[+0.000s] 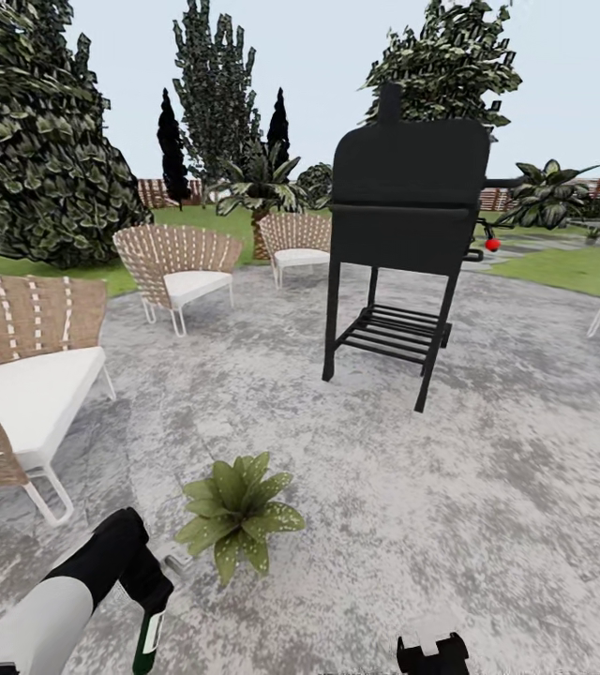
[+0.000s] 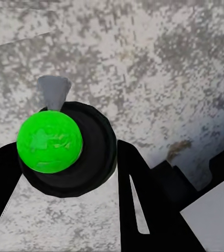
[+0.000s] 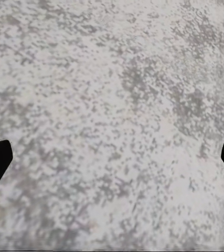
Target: Pick up the pesticide atomizer in the garden and spray insectifuge to fully cover both potted plants in the garden.
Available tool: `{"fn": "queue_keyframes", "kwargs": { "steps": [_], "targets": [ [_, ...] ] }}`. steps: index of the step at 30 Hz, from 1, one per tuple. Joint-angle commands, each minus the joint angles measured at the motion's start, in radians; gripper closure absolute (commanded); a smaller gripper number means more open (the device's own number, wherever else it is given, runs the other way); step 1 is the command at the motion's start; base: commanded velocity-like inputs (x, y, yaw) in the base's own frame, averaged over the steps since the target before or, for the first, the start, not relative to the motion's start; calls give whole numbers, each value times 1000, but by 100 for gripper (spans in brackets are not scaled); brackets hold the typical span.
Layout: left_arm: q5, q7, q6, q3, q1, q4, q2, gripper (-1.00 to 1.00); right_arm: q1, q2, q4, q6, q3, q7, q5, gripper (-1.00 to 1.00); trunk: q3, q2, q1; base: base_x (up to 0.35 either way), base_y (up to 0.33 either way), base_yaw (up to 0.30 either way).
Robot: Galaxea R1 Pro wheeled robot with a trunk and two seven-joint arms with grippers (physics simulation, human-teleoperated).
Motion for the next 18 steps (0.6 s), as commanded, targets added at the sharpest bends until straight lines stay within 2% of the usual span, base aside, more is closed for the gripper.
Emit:
{"fn": "queue_keyframes", "kwargs": {
  "steps": [1, 4, 7, 9, 11, 18],
  "targets": [
    [-6, -7, 7, 4, 0, 1, 1, 100, -1, 0, 2, -3, -8, -3, 10, -100, -1, 0, 0, -10, 0, -268],
    [-7, 0, 8, 4, 0, 10, 8, 100, -1, 1, 2, -3, -8, -3, 11, -100, 0, 0, 0, -3, 0, -261],
    [-4, 12, 8, 8, 1, 10, -3, 100, -1, 1, 2, -3, -8, -3, 12, -100, 0, 0, 0, 0, 0, -192],
    [17, 14, 9, 10, 2, 7, 2, 100, -1, 1, 2, -3, -8, -3, 11, -100, 0, 0, 0, -39, 96, -31],
    [34, 14, 9, 10, 2, 8, 4, 100, -1, 1, 2, -3, -8, -3, 10, -100, 0, 0, 0, -79, 279, -4],
    [39, 14, 9, 11, 2, 12, 6, 100, -1, 1, 2, -3, -8, -3, 11, -100, 0, 0, 0, -9, 326, 0]
  ]
}}
